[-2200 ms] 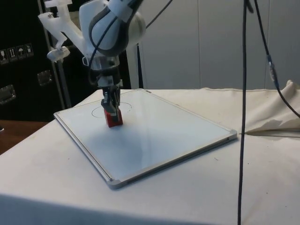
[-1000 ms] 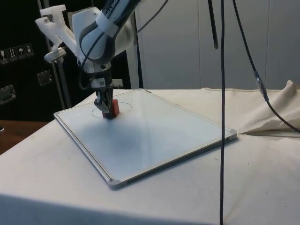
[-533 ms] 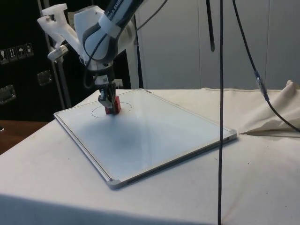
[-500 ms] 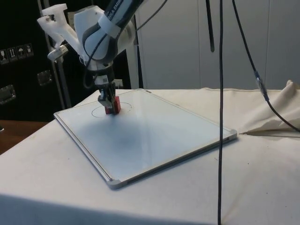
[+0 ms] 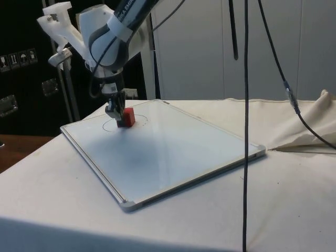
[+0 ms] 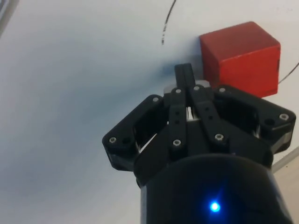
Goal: Push the cube into the marked area.
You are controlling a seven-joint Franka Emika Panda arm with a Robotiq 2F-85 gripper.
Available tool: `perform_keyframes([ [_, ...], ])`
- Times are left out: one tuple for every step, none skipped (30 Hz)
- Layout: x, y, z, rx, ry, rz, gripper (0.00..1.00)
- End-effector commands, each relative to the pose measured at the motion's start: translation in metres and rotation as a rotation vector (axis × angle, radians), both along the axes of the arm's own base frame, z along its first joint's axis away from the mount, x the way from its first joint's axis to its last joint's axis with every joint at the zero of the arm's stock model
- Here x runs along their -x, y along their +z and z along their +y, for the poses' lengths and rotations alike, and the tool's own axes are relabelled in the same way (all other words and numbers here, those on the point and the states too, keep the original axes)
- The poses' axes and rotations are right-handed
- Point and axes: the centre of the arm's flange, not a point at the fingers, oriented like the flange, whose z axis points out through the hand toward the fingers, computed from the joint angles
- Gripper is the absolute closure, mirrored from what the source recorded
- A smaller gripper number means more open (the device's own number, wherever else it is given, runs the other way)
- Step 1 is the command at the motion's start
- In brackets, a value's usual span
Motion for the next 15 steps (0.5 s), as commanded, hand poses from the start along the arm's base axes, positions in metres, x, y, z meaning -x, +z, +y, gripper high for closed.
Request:
perform_keyframes([
  [0.002, 0.003, 0.003, -0.011, -0.003, -0.003, 1.0],
  [0.002, 0.004, 0.007, -0.021, -0.003, -0.008, 1.0],
  [0.002, 0.005, 0.009, -0.025, -0.004, -0.009, 1.0],
  [0.001, 0.003, 0.006, -0.011, -0.002, -0.002, 1.0],
  [0.002, 0.006, 0.01, -0.029, -0.006, -0.012, 1.0],
  [0.003, 0.007, 0.011, -0.033, -0.007, -0.013, 1.0],
  [0.003, 0.008, 0.014, -0.038, -0.006, -0.013, 1.0],
  [0.003, 0.009, 0.019, -0.044, -0.004, -0.013, 1.0],
  [0.003, 0.01, 0.021, -0.047, -0.005, -0.014, 1.0],
  [0.004, 0.011, 0.025, -0.05, -0.003, -0.014, 1.0],
  [0.004, 0.012, 0.027, -0.053, -0.003, -0.013, 1.0],
  [0.004, 0.013, 0.029, -0.055, -0.003, -0.014, 1.0],
  [0.002, 0.011, 0.026, -0.049, -0.002, -0.012, 1.0],
  [0.005, 0.014, 0.031, -0.057, -0.003, -0.012, 1.0],
  [0.005, 0.016, 0.033, -0.059, -0.003, -0.012, 1.0],
])
